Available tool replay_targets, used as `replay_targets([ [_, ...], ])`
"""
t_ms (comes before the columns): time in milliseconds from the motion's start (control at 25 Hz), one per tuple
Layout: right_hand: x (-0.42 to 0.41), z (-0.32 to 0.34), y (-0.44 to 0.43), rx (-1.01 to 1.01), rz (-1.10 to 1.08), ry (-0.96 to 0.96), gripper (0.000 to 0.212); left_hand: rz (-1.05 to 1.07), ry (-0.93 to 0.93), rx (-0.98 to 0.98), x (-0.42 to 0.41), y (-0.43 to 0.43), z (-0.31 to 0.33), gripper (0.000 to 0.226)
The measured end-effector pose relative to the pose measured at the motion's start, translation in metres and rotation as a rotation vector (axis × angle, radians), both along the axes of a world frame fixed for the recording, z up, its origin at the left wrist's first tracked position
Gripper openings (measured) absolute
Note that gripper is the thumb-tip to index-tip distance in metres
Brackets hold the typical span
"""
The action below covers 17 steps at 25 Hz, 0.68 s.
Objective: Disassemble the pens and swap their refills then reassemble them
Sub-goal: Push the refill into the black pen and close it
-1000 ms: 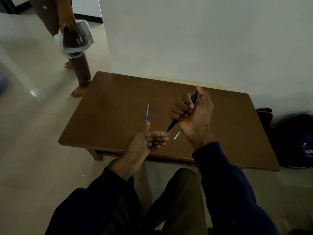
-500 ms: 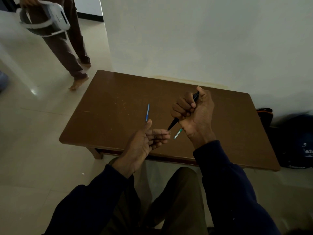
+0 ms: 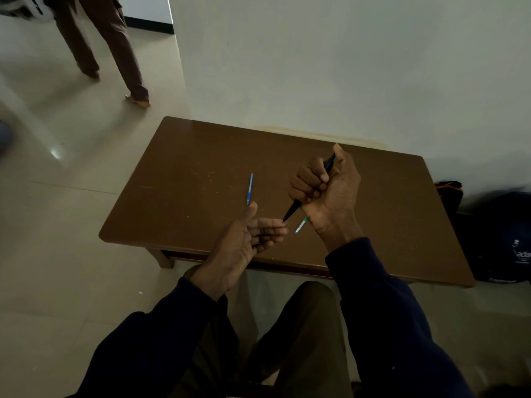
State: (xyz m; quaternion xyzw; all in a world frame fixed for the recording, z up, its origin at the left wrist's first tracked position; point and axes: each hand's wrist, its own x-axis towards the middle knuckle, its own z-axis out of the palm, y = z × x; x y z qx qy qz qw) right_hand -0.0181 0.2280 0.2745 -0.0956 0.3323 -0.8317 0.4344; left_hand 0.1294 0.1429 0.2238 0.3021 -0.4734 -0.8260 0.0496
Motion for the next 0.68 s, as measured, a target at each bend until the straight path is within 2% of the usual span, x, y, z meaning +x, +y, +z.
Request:
replay_targets([
  [680, 0.0049, -0.0063, 0.0003, 0.022, 0.011, 0.019, 0.062, -0.017, -0.037, -0.013, 0.0013, -0.0024, -0.0052, 0.06],
])
